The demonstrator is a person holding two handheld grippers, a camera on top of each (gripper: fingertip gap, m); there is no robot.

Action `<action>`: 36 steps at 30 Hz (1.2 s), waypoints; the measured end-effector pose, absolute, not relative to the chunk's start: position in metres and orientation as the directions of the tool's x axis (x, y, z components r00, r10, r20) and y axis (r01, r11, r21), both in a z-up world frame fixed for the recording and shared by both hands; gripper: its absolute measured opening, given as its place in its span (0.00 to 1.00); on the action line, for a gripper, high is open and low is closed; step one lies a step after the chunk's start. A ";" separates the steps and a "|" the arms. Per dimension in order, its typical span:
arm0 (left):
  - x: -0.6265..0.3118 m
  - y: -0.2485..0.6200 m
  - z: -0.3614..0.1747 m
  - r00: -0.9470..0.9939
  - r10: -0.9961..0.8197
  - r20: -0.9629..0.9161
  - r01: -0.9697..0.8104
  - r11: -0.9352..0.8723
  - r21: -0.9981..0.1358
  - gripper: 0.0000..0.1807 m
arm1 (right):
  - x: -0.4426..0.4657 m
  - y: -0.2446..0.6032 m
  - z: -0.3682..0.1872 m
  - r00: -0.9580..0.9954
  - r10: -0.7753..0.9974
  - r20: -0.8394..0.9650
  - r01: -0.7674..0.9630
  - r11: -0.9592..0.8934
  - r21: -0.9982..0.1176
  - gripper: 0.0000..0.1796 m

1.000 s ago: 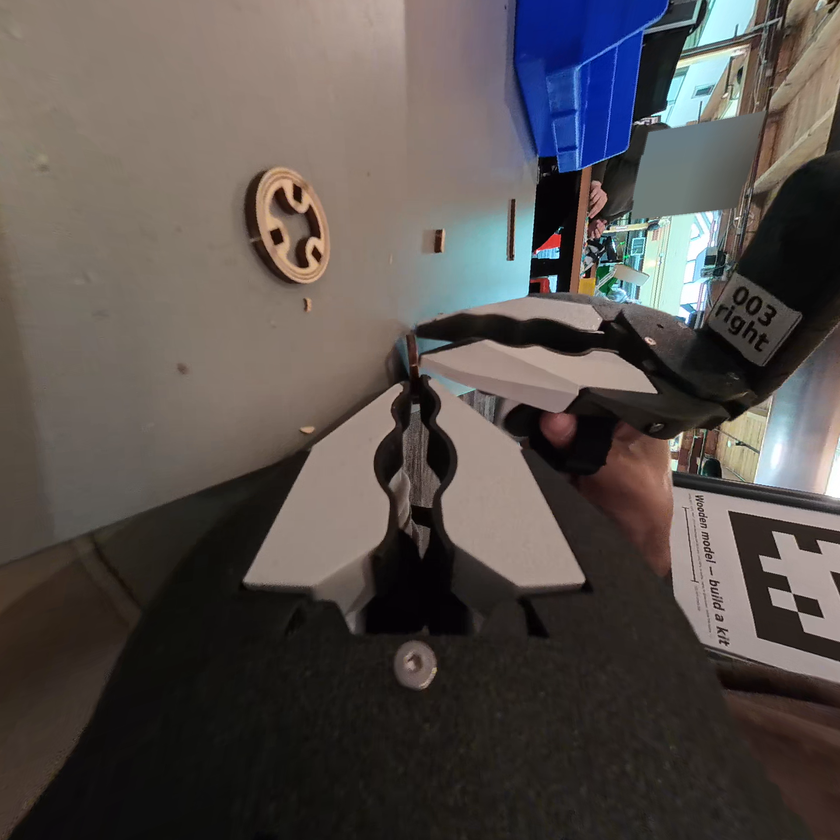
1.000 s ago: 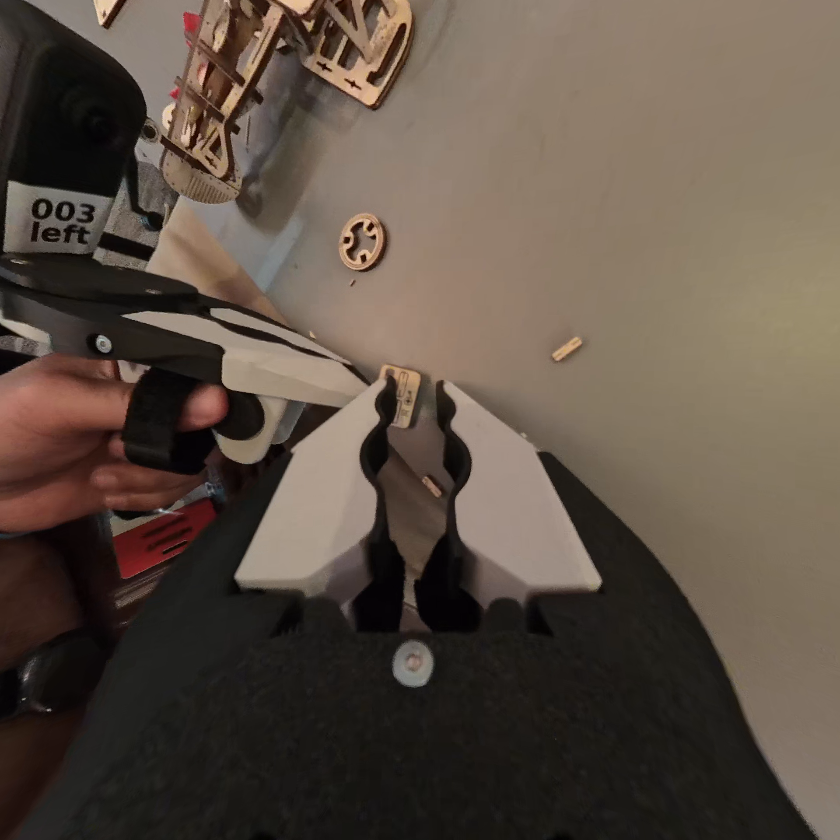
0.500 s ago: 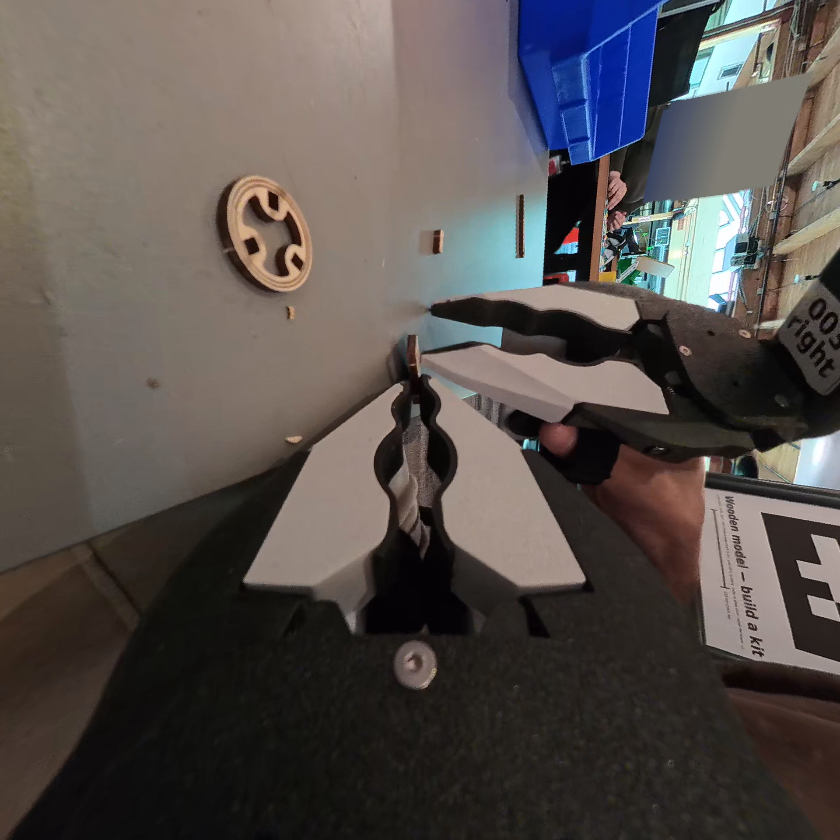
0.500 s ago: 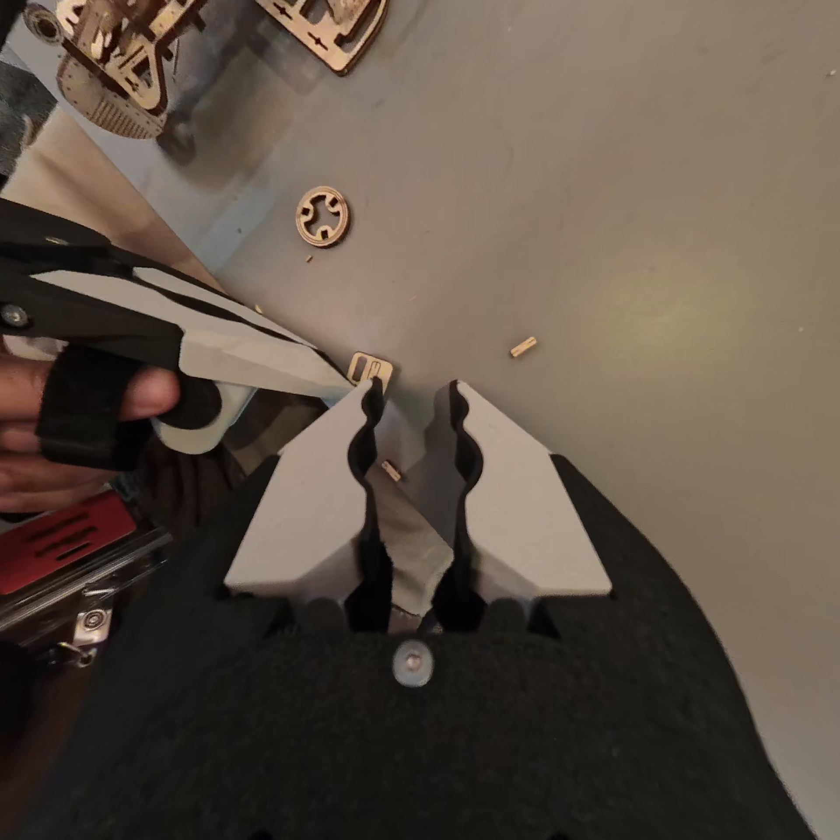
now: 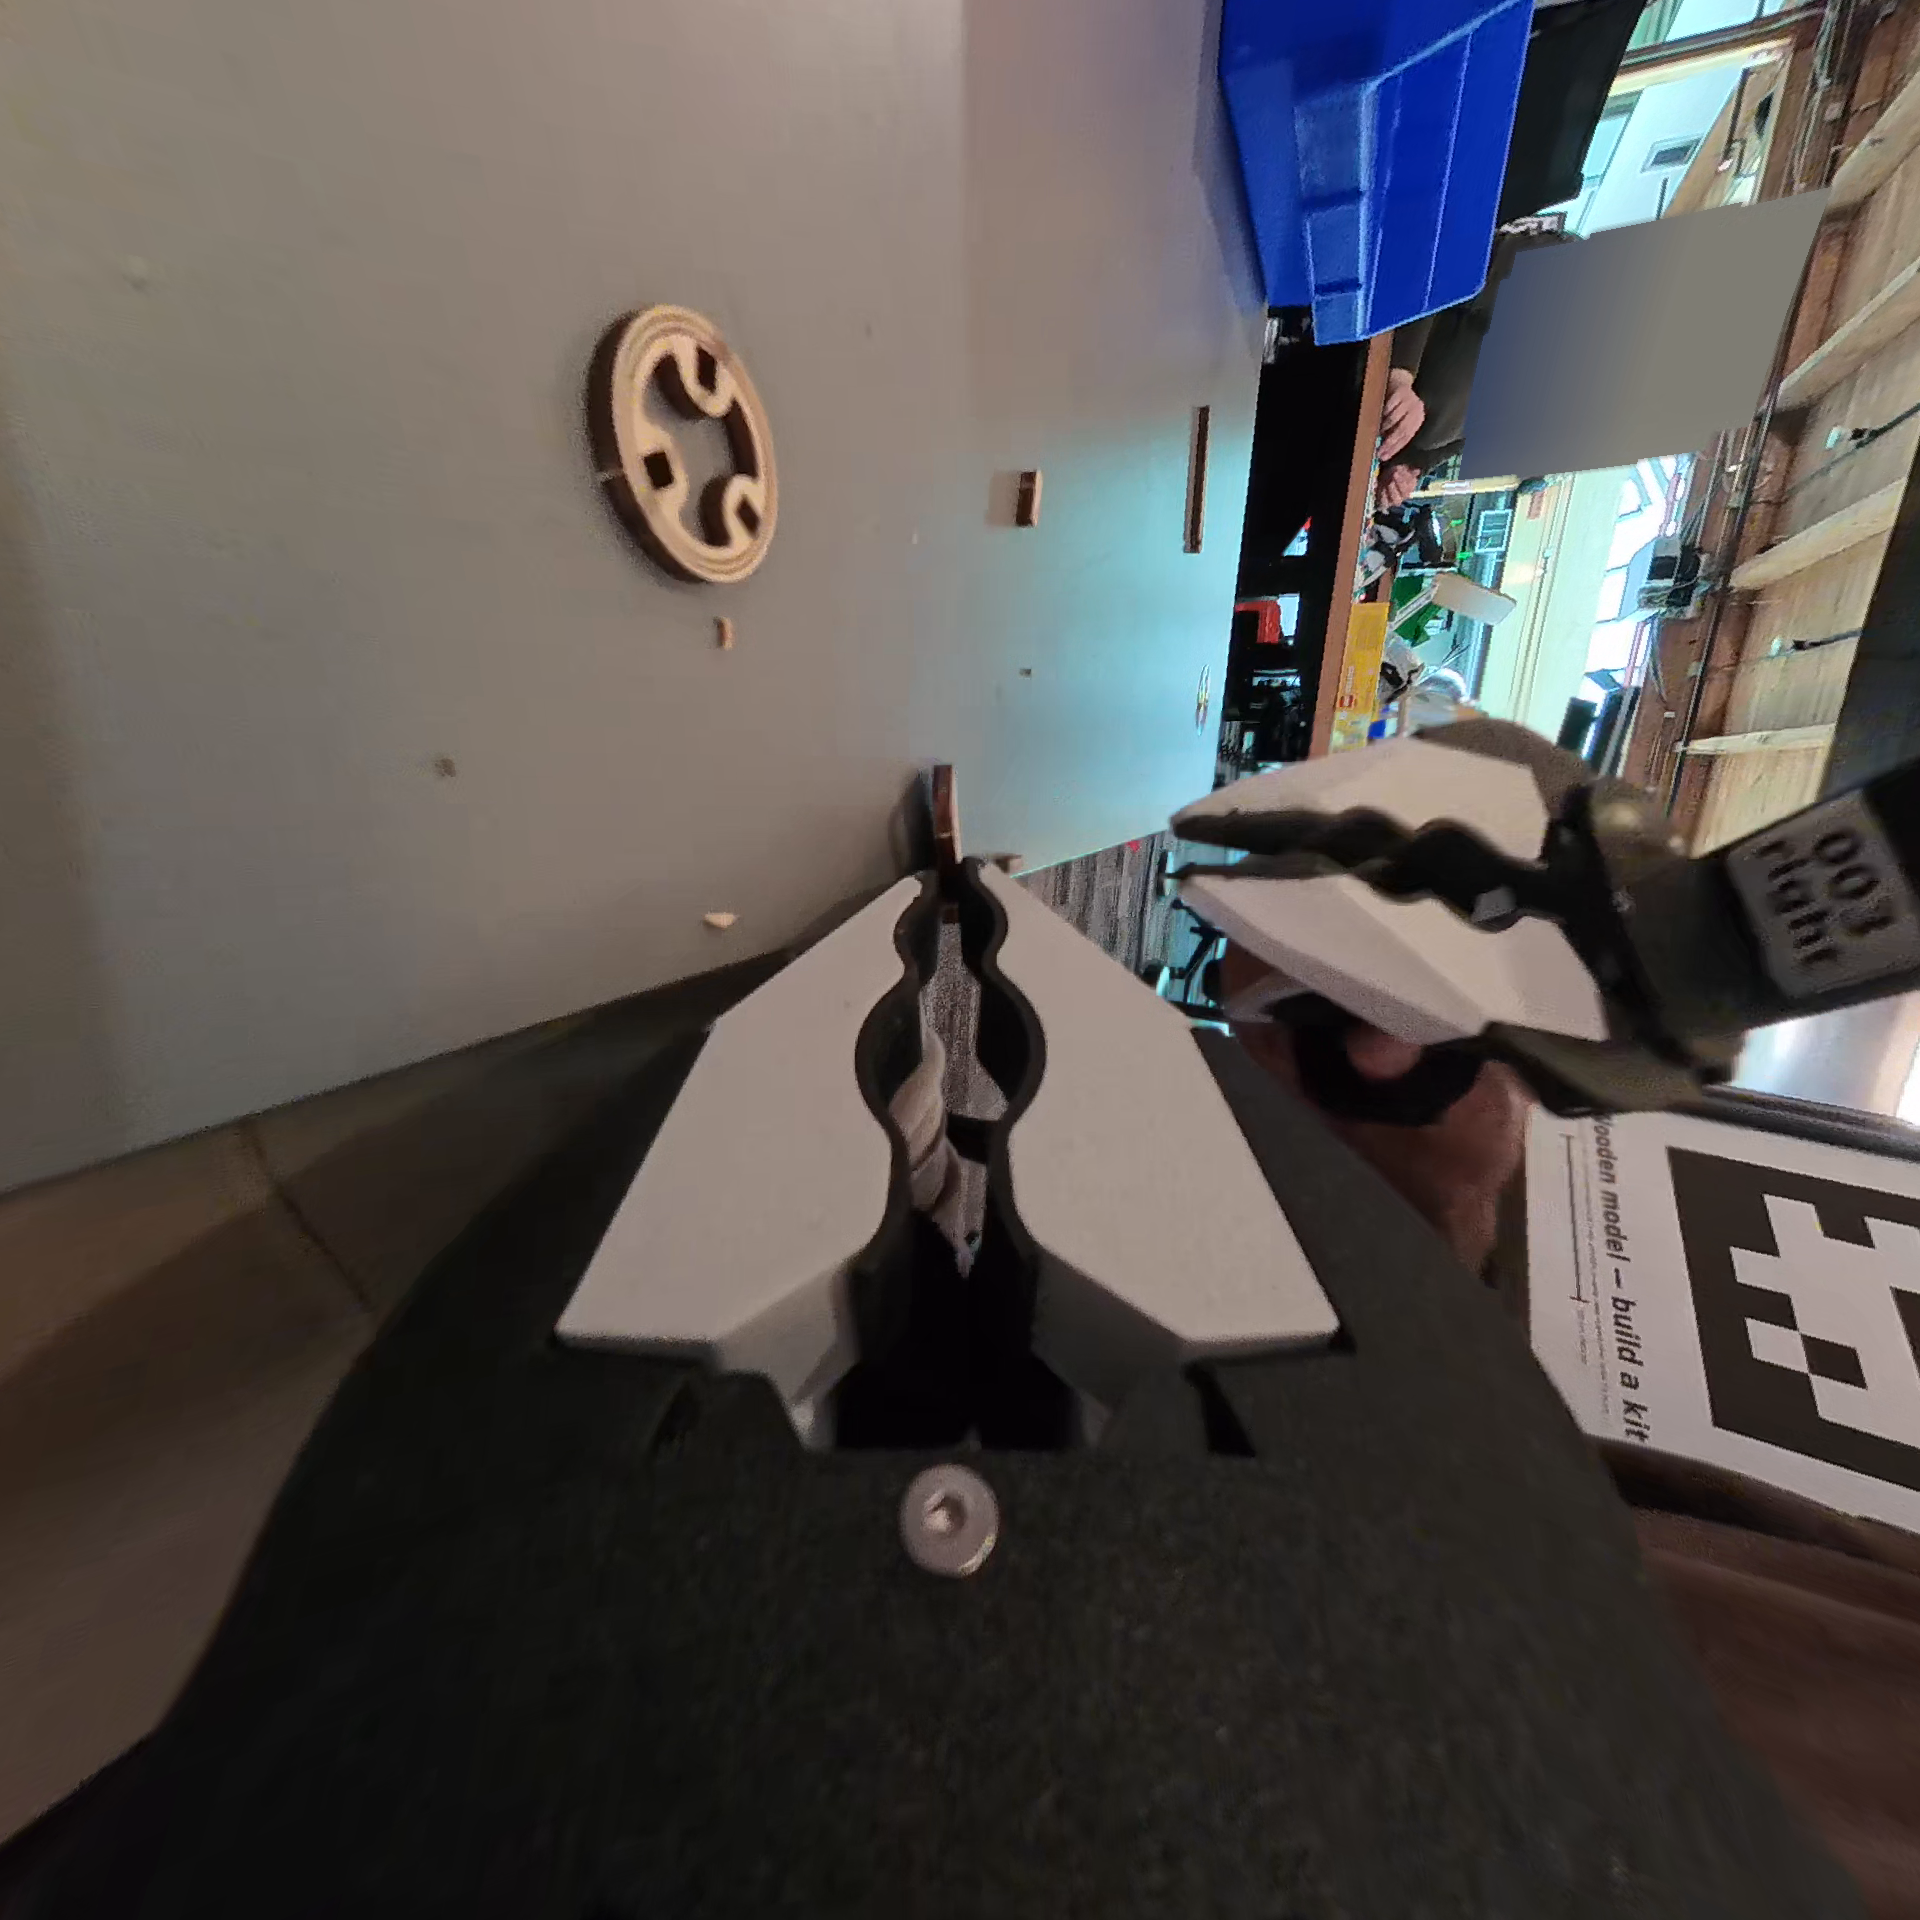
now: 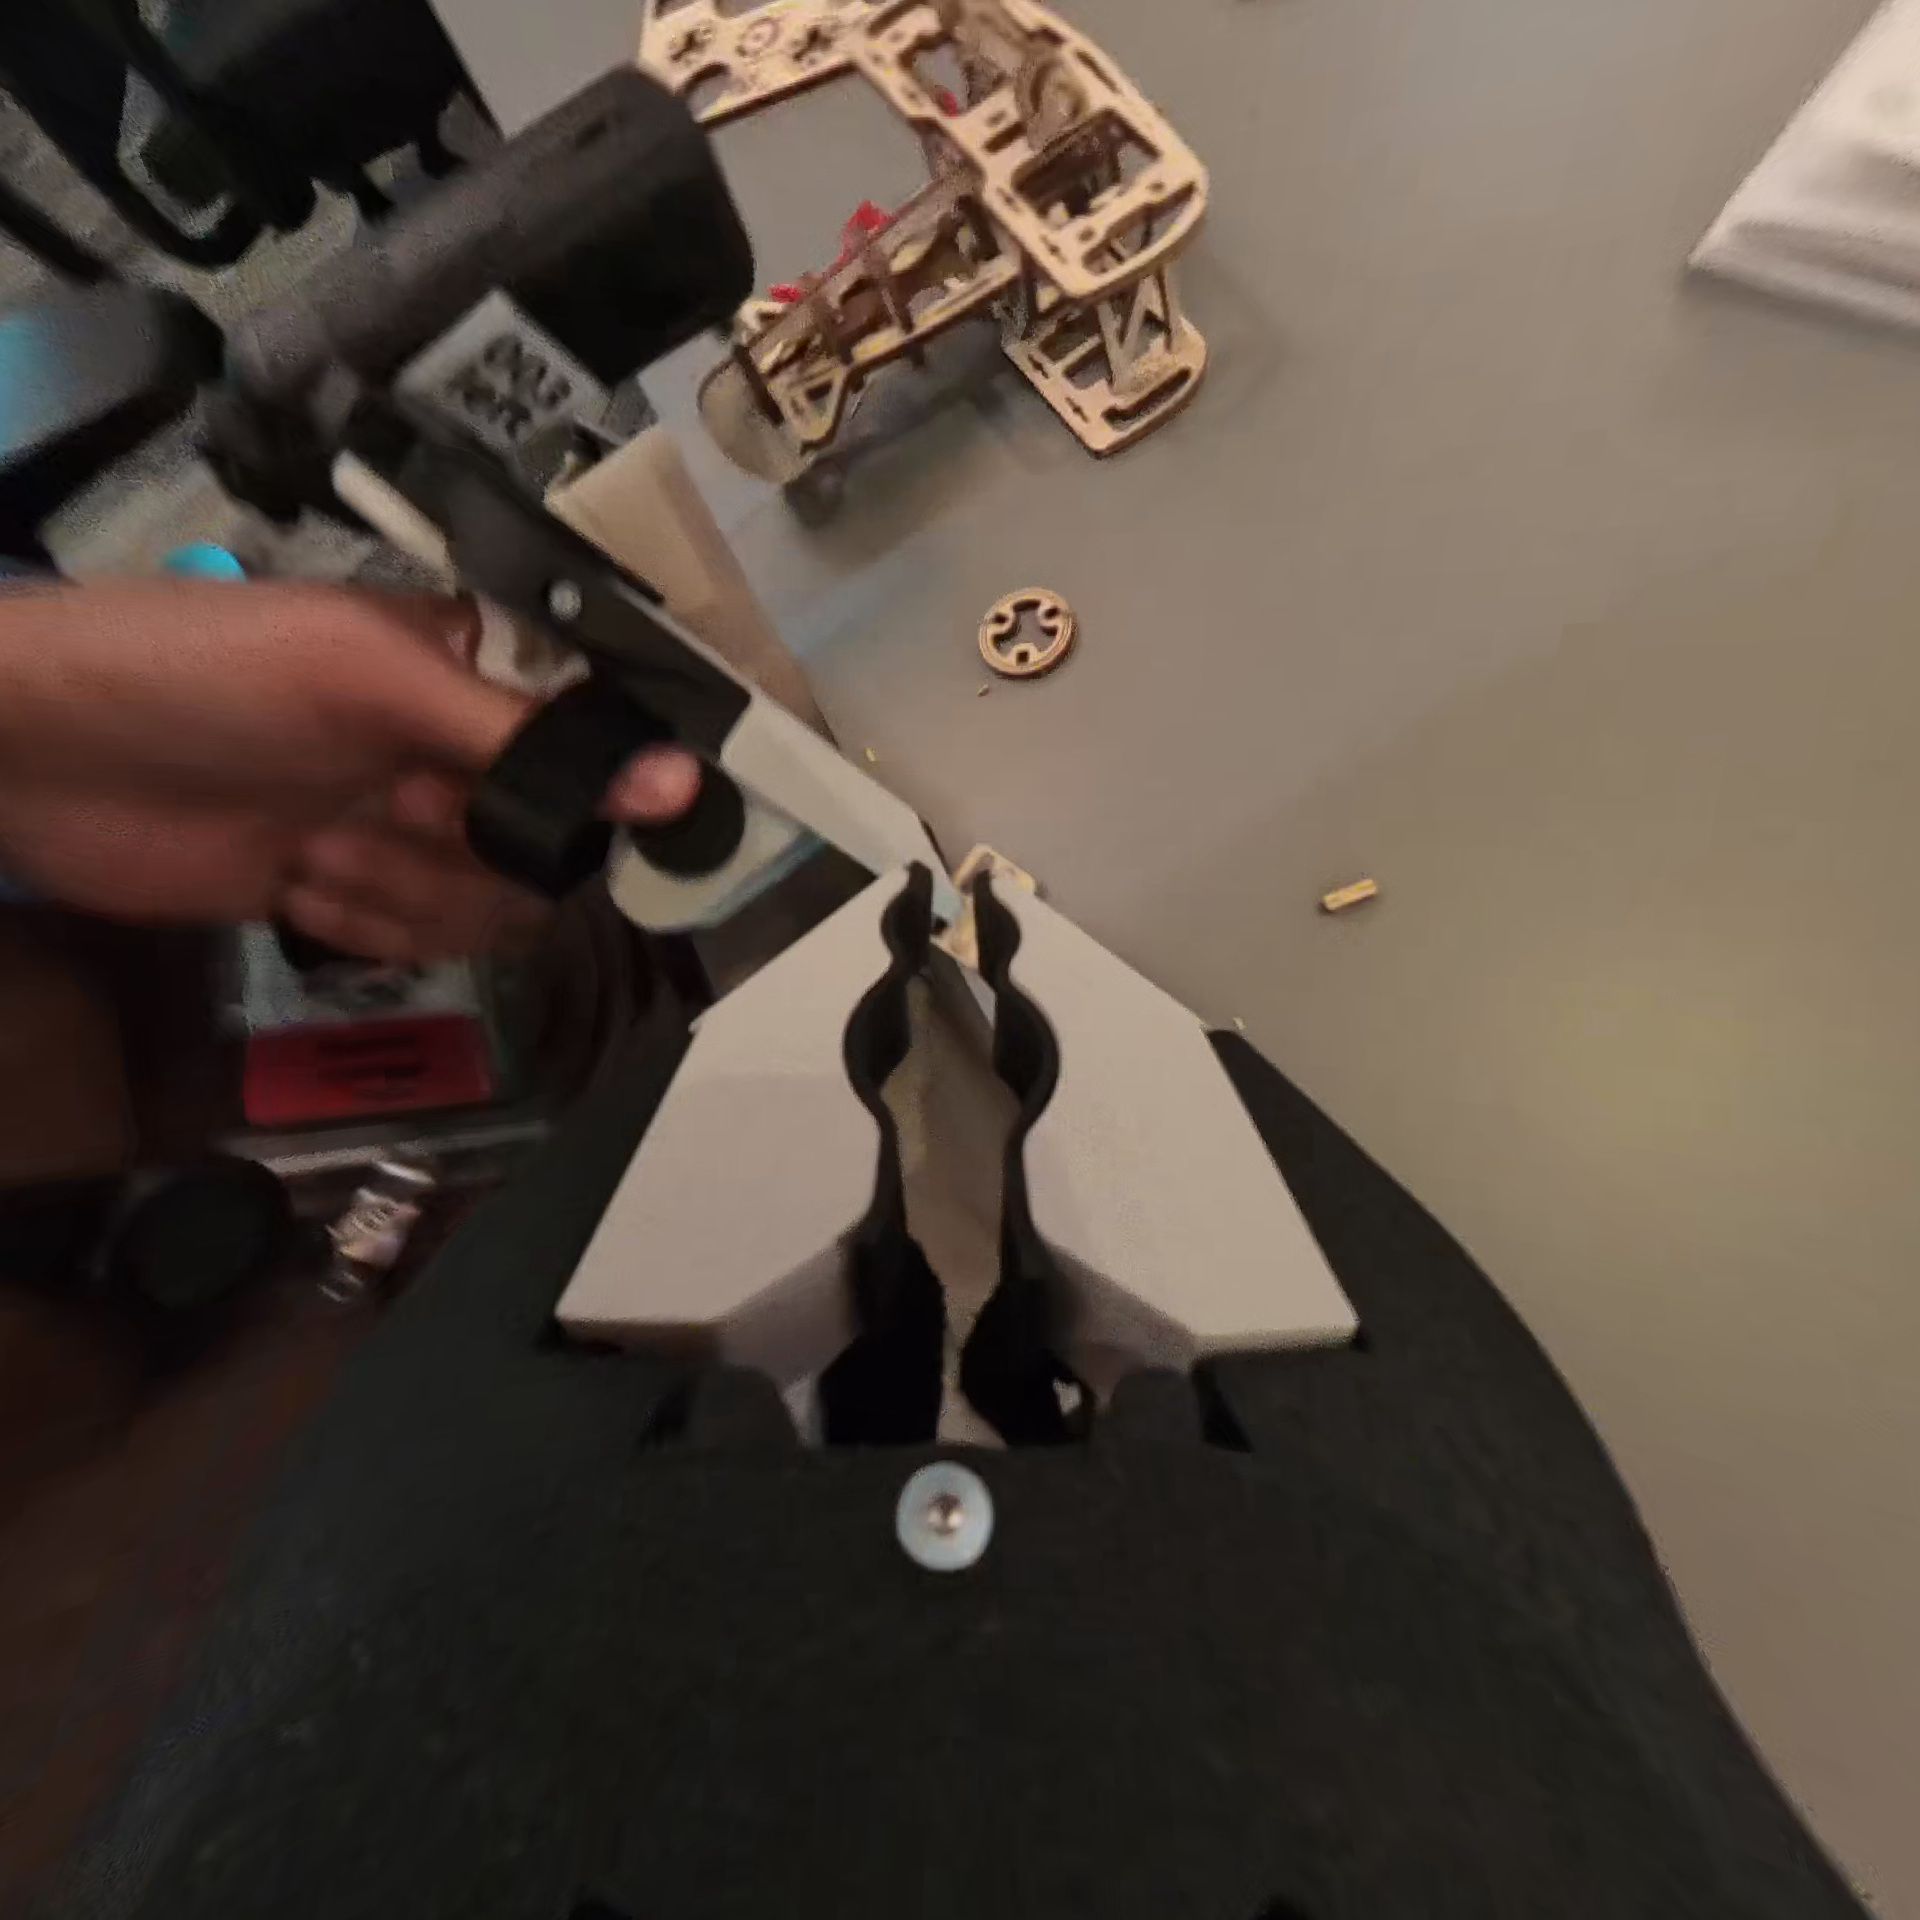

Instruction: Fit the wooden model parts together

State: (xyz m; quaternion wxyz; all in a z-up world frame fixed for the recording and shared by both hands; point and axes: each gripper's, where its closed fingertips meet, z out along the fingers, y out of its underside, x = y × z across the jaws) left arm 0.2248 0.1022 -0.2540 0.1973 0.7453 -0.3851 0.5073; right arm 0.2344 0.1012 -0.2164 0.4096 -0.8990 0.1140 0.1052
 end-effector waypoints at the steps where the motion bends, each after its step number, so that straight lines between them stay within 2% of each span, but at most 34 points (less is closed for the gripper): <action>1: 0.223 0.104 -0.254 0.191 -0.377 0.906 -0.775 -0.625 -0.097 0.00 | 0.234 0.098 -0.220 0.970 -0.086 -0.226 -0.229 -0.626 -0.745 0.02; 4: 0.220 0.100 -0.255 0.181 -0.378 0.908 -0.781 -0.616 -0.100 0.00 | 0.235 0.098 -0.229 0.990 -0.041 -0.131 -0.132 -0.567 -0.813 0.00; 9: 0.215 0.094 -0.256 0.183 -0.340 0.923 -0.744 -0.661 -0.096 0.01 | 0.228 0.098 -0.242 0.920 -0.158 -0.358 -0.373 -0.633 -0.679 0.00; 12: 0.215 0.093 -0.259 0.183 -0.331 0.926 -0.728 -0.678 -0.099 0.01 | 0.224 0.103 -0.242 0.855 -0.195 -0.480 -0.492 -0.597 -0.634 0.00; 18: 0.218 0.092 -0.259 0.162 -0.269 0.950 -0.684 -0.724 -0.088 0.01 | 0.224 0.103 -0.256 0.793 -0.280 -0.541 -0.588 -0.584 -0.560 0.00; 25: 0.220 0.092 -0.259 0.121 -0.285 0.951 -0.680 -0.722 -0.130 0.01 | 0.227 0.103 -0.258 0.785 -0.369 -0.498 -0.610 -0.601 -0.516 0.00; 32: 0.220 0.092 -0.259 0.065 -0.409 0.910 -0.701 -0.668 -0.250 0.01 | 0.226 0.102 -0.259 0.746 -0.430 -0.509 -0.653 -0.625 -0.428 0.00; 36: 0.220 0.090 -0.258 0.043 -0.396 0.917 -0.709 -0.659 -0.252 0.00 | 0.227 0.101 -0.260 0.745 -0.446 -0.497 -0.652 -0.644 -0.399 0.00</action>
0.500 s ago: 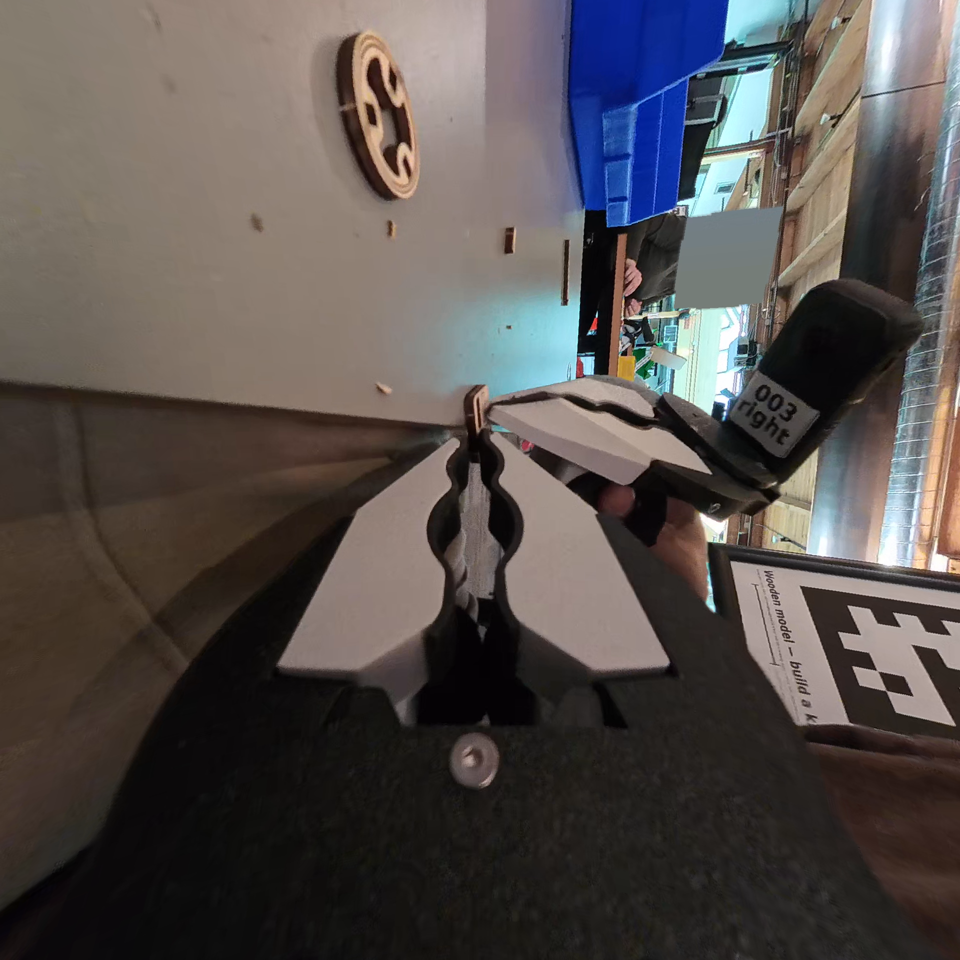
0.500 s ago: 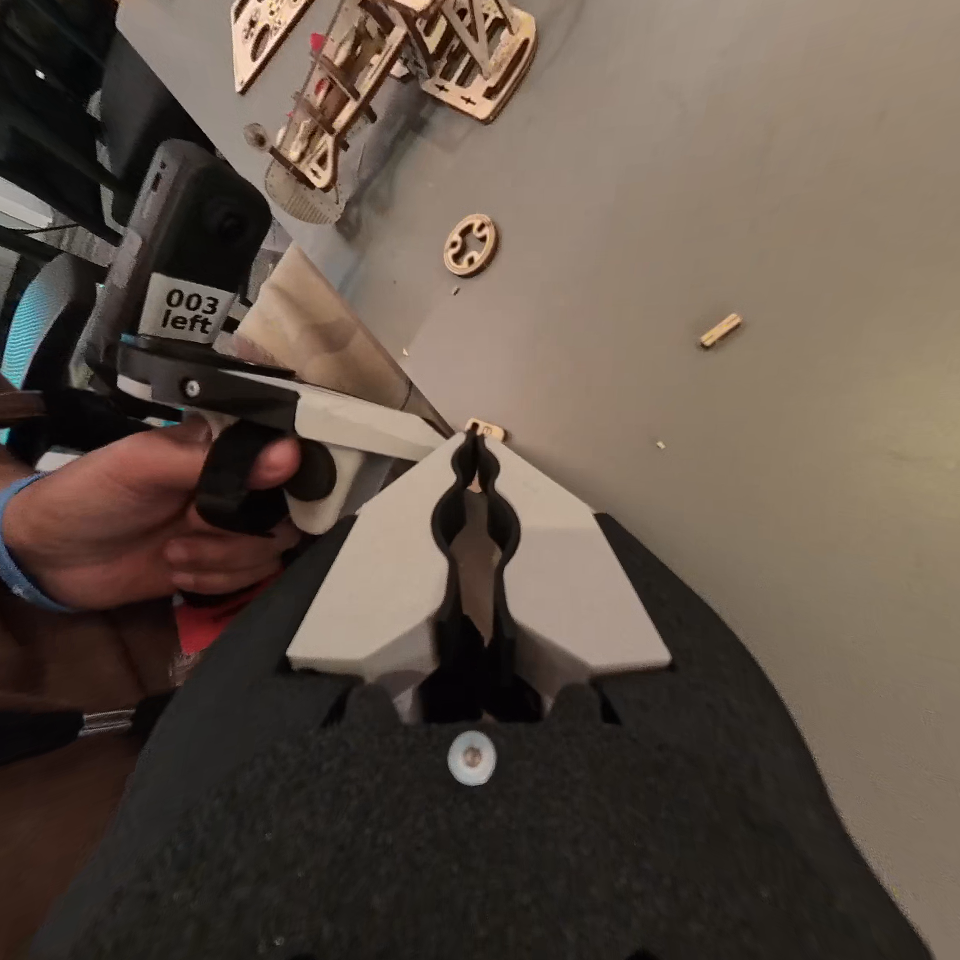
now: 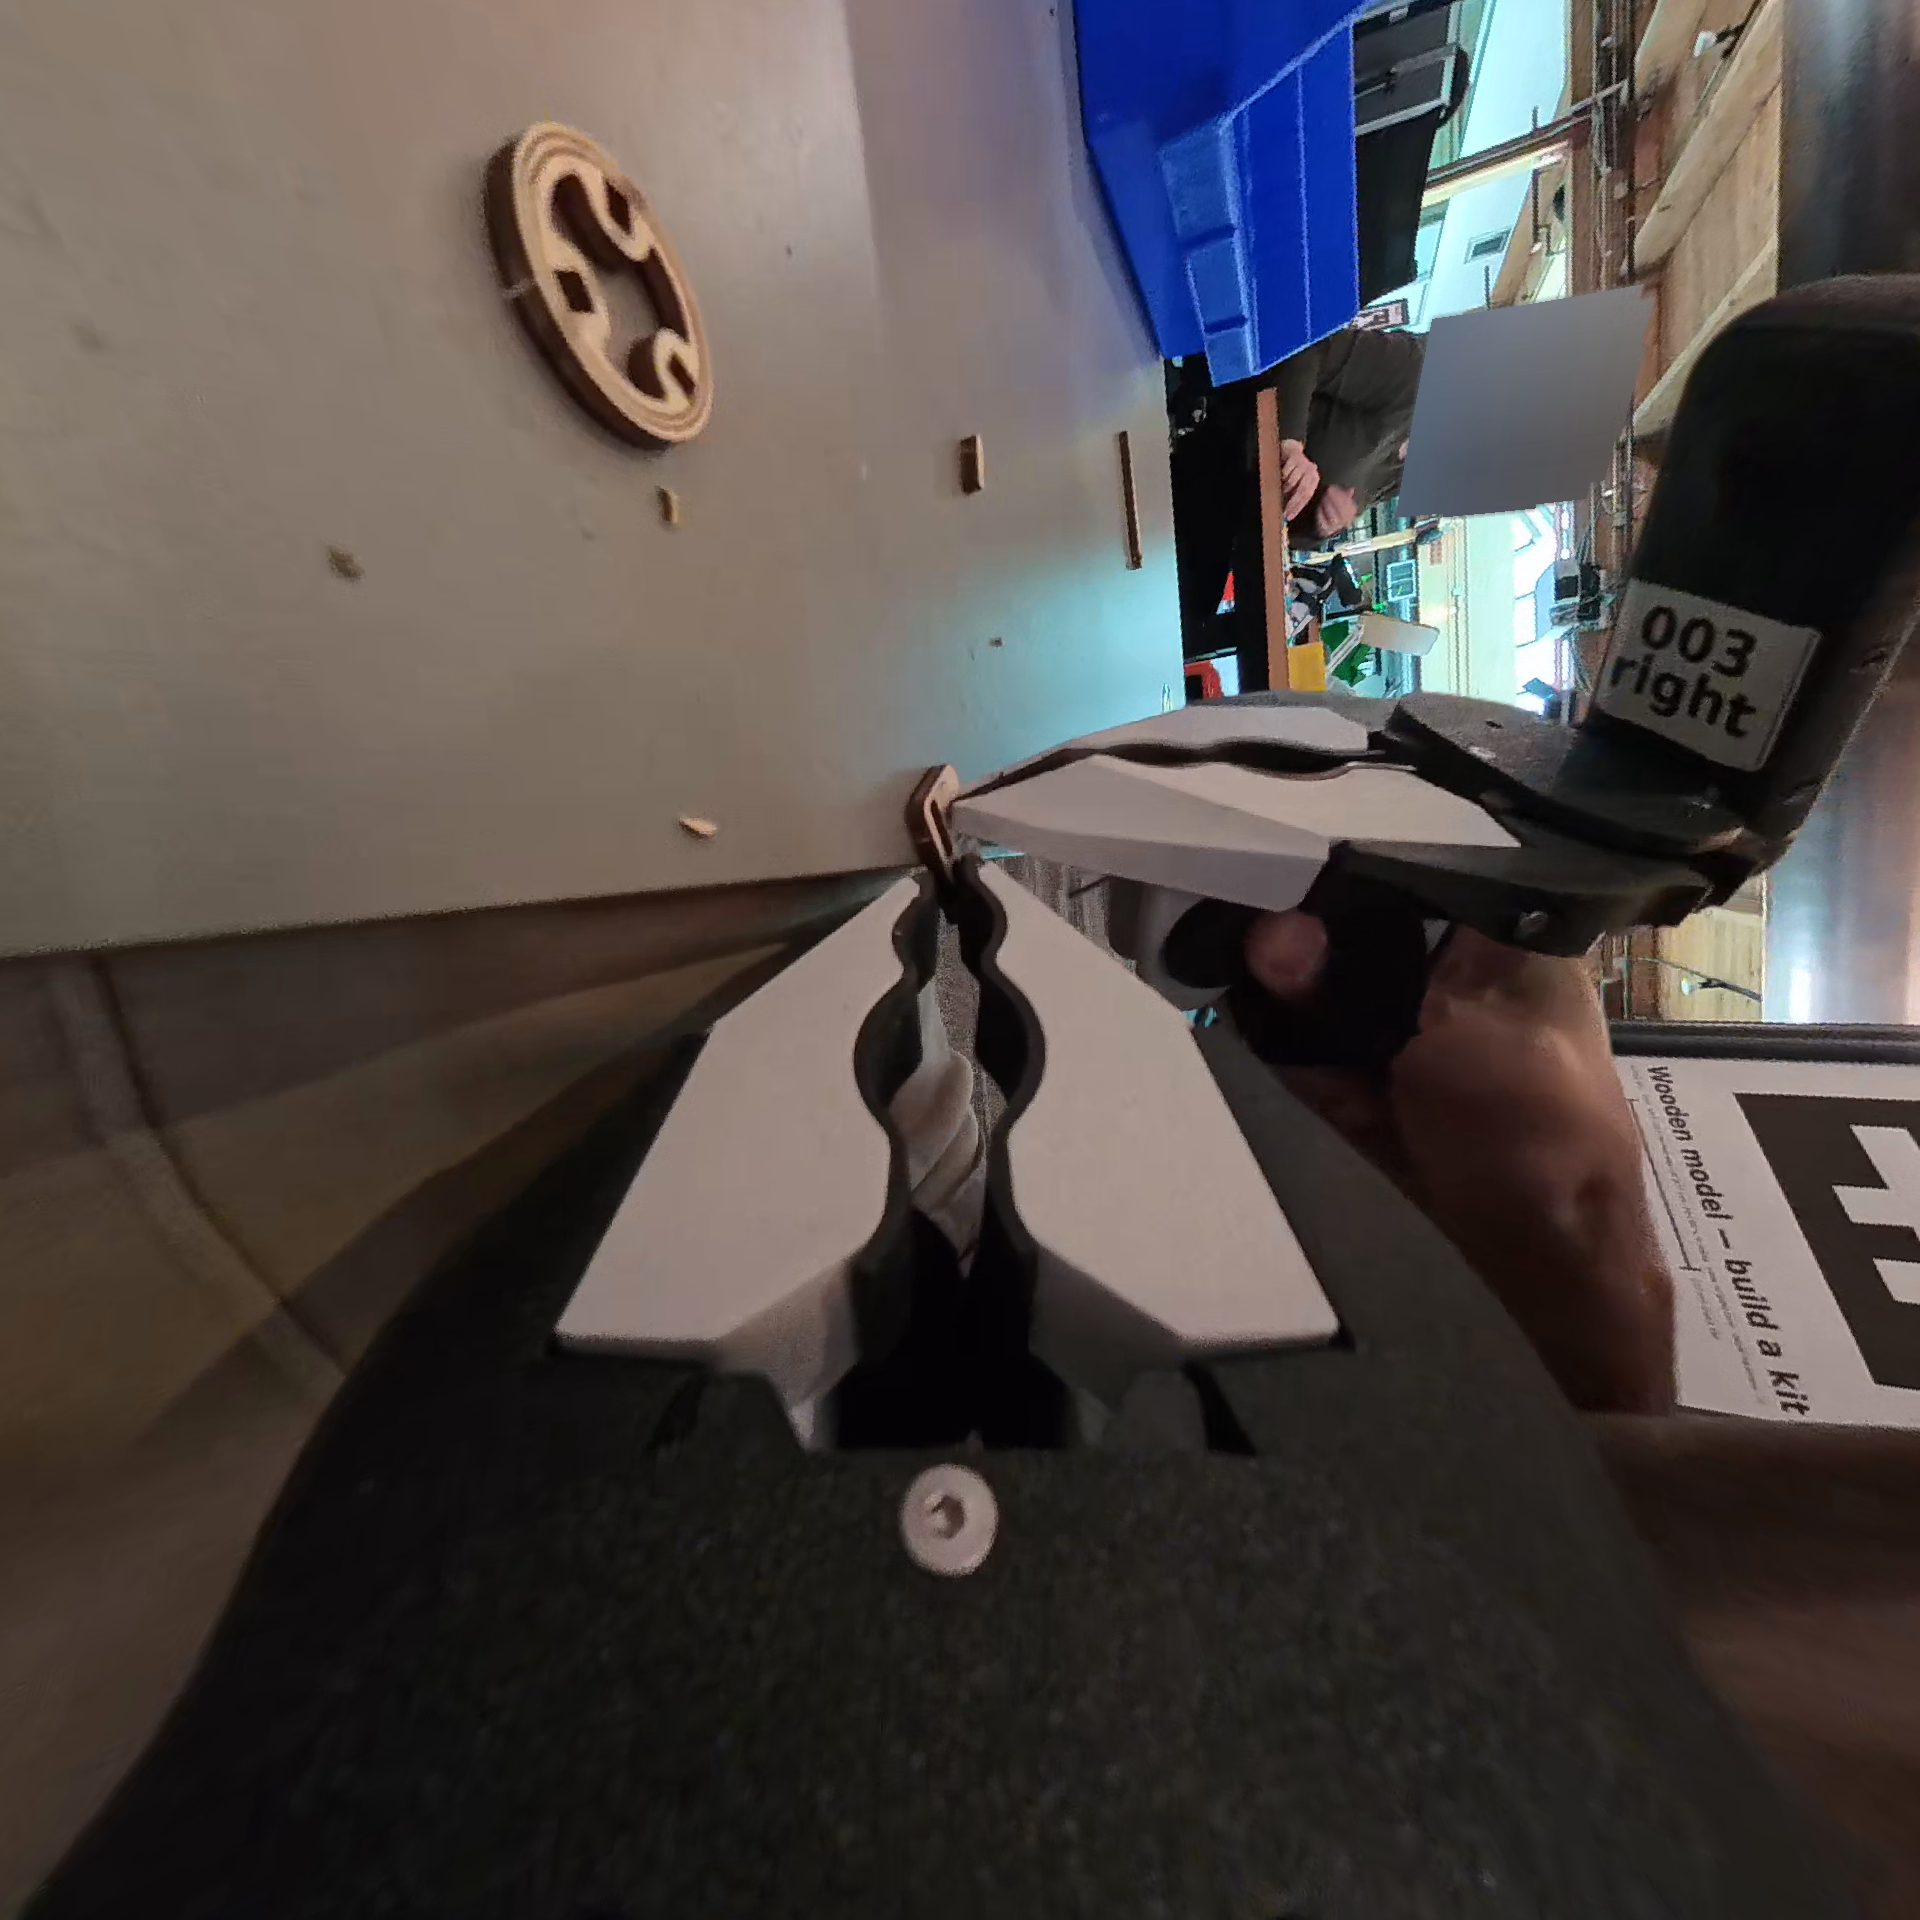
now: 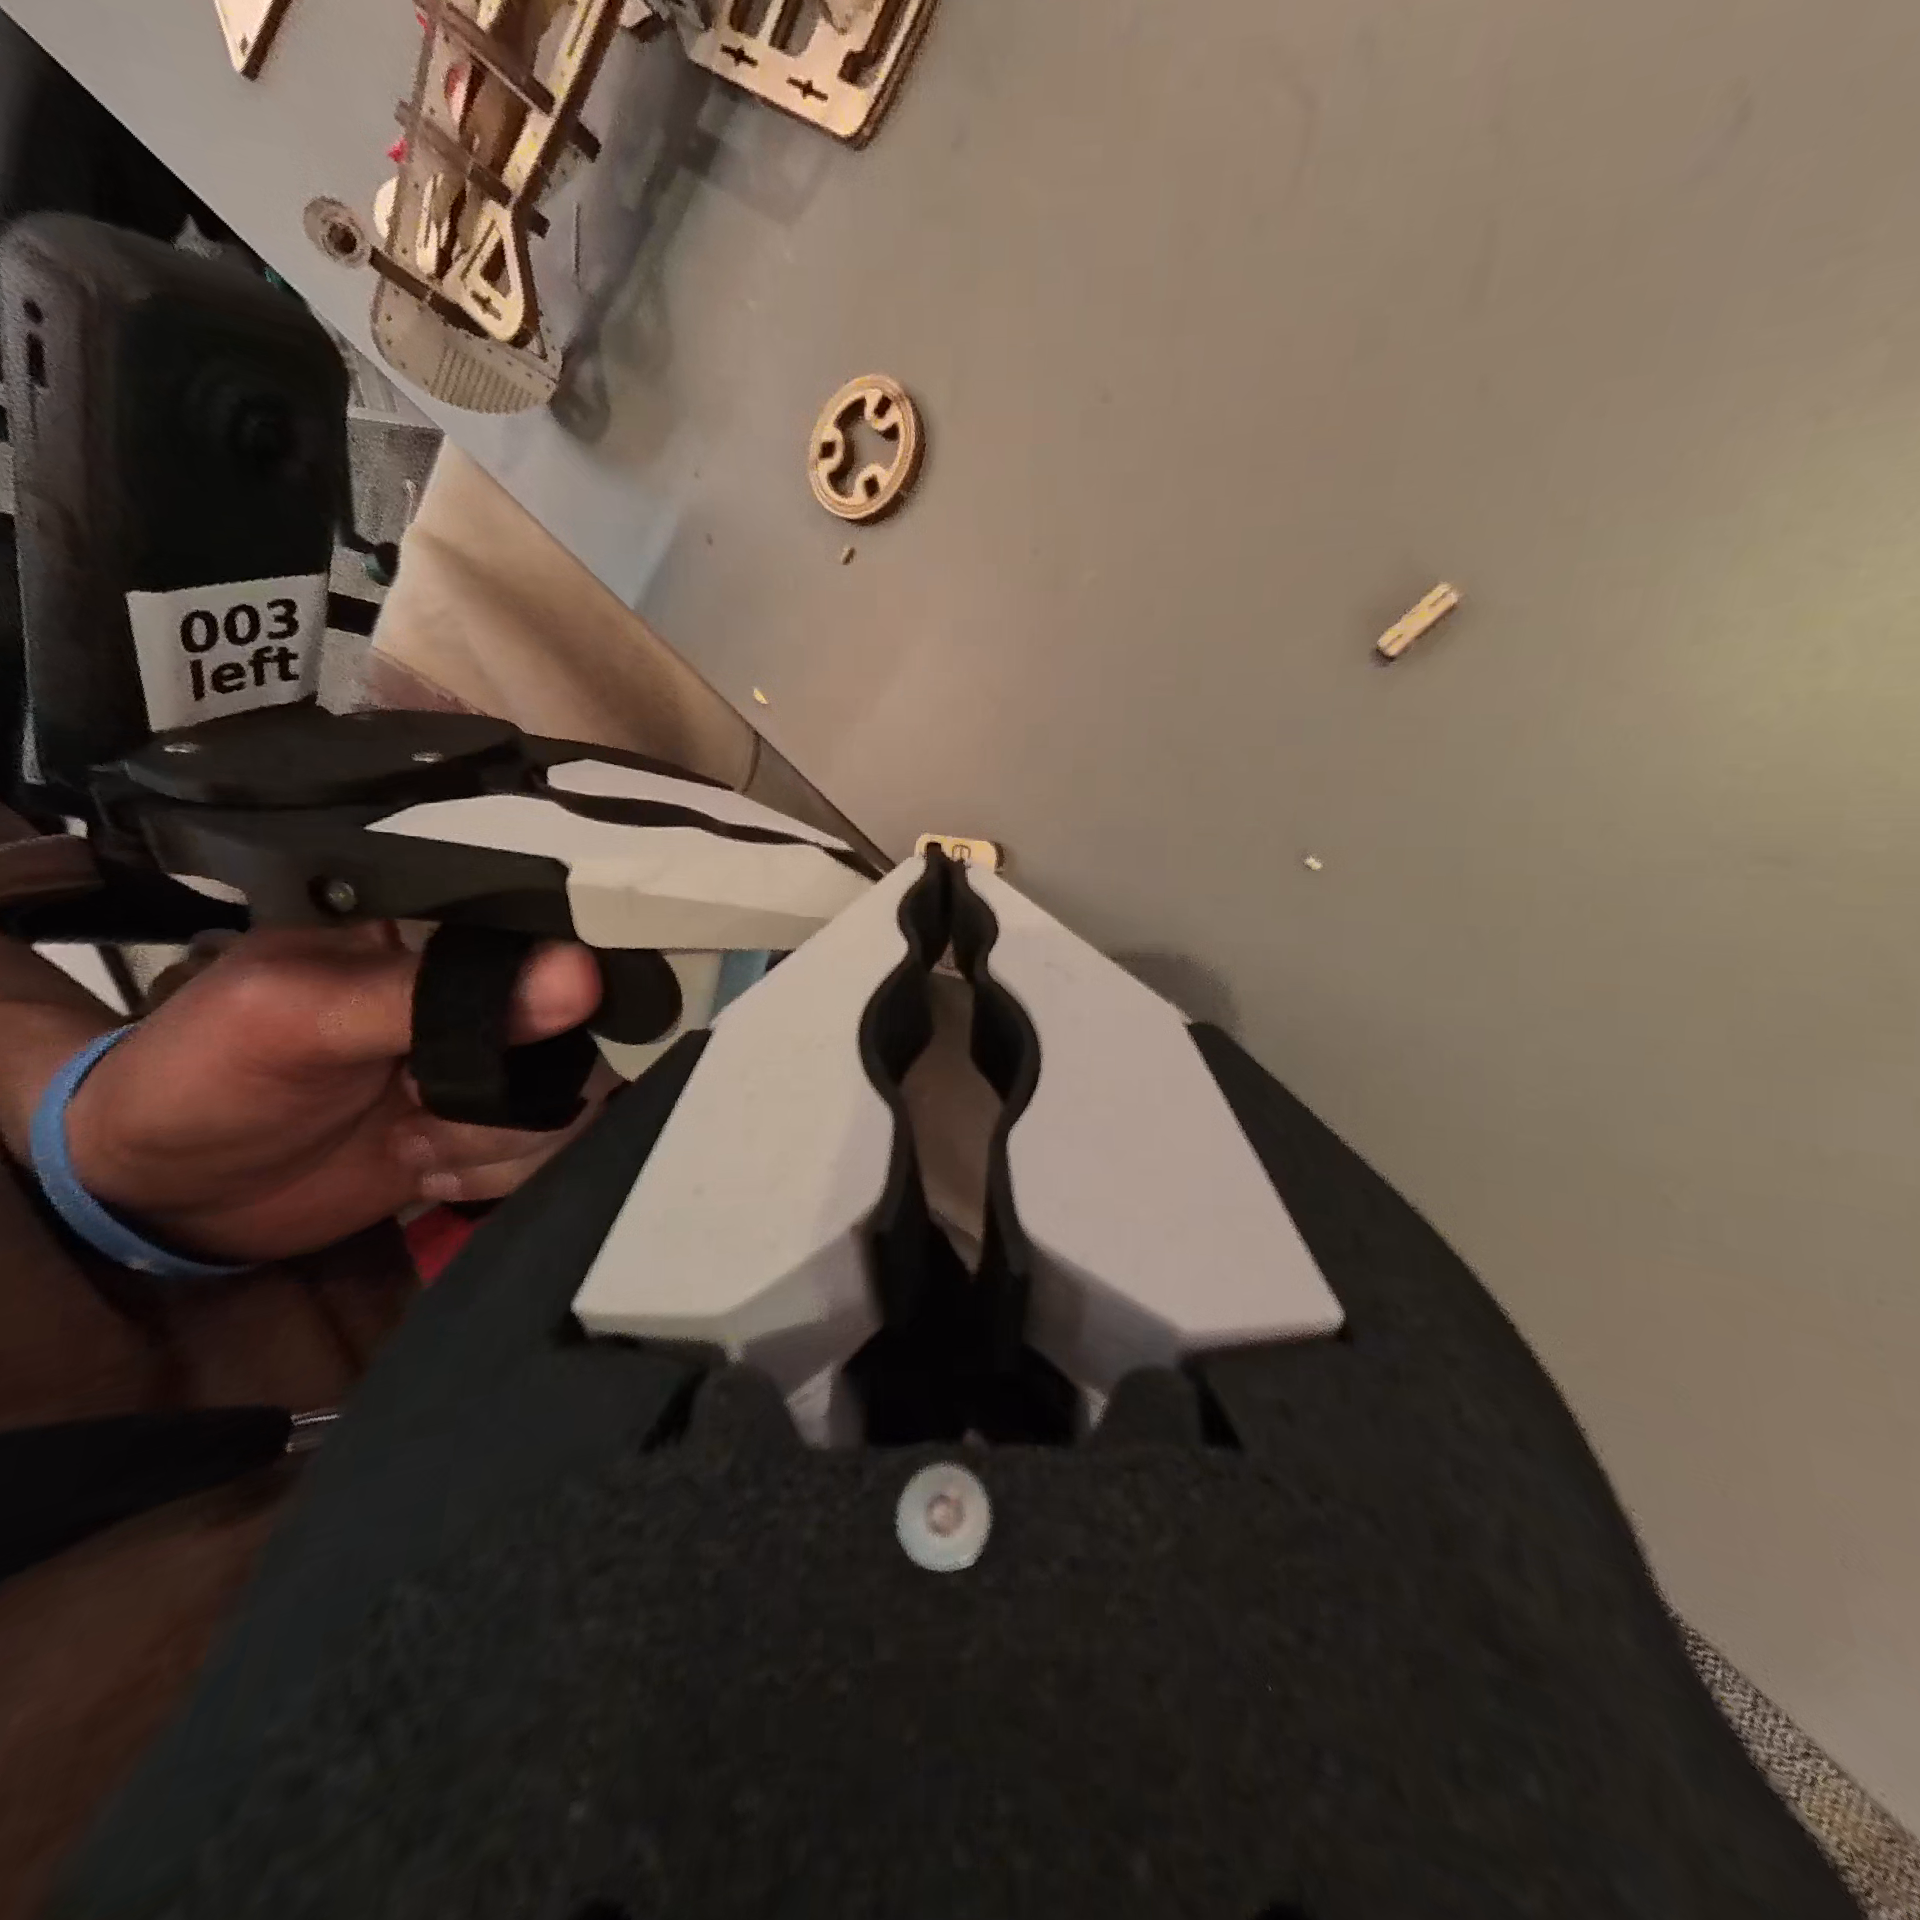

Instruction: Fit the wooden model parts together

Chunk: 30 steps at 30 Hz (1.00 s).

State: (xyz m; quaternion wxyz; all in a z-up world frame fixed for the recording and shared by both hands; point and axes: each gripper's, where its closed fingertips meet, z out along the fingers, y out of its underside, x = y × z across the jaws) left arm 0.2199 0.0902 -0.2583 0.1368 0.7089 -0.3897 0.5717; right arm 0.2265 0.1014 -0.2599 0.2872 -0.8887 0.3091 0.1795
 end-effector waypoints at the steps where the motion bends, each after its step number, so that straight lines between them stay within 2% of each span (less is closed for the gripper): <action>1: 0.220 0.090 -0.258 0.035 -0.403 0.915 -0.712 -0.652 -0.260 0.00 | 0.227 0.101 -0.260 0.745 -0.448 -0.494 -0.651 -0.647 -0.397 0.00; 10: 0.221 0.090 -0.258 -0.024 -0.460 0.888 -0.728 -0.601 -0.331 0.00 | 0.227 0.106 -0.261 0.756 -0.443 -0.482 -0.636 -0.670 -0.383 0.00; 13: 0.221 0.090 -0.259 -0.021 -0.427 0.904 -0.738 -0.603 -0.302 0.00 | 0.227 0.106 -0.260 0.739 -0.438 -0.511 -0.647 -0.672 -0.360 0.00; 15: 0.220 0.090 -0.259 -0.016 -0.431 0.902 -0.750 -0.592 -0.296 0.00 | 0.227 0.108 -0.259 0.797 -0.395 -0.456 -0.577 -0.722 -0.383 0.00; 17: 0.219 0.094 -0.257 -0.021 -0.427 0.904 -0.753 -0.588 -0.295 0.00 | 0.228 0.108 -0.254 0.811 -0.334 -0.479 -0.547 -0.722 -0.423 0.00; 20: 0.216 0.096 -0.258 -0.045 -0.474 0.879 -0.762 -0.553 -0.337 0.00 | 0.246 0.108 -0.237 0.796 -0.323 -0.512 -0.585 -0.630 -0.511 0.15; 22: 0.215 0.093 -0.260 -0.029 -0.444 0.896 -0.767 -0.565 -0.304 0.00 | 0.245 0.103 -0.247 0.802 -0.344 -0.488 -0.577 -0.658 -0.484 0.20; 28: 0.217 0.094 -0.260 0.020 -0.347 0.938 -0.740 -0.636 -0.220 0.01 | 0.247 0.098 -0.258 0.848 -0.439 -0.296 -0.529 -0.677 -0.513 0.11; 30: 0.217 0.094 -0.260 0.023 -0.344 0.939 -0.736 -0.642 -0.217 0.01 | 0.246 0.098 -0.258 0.847 -0.458 -0.269 -0.528 -0.673 -0.518 0.12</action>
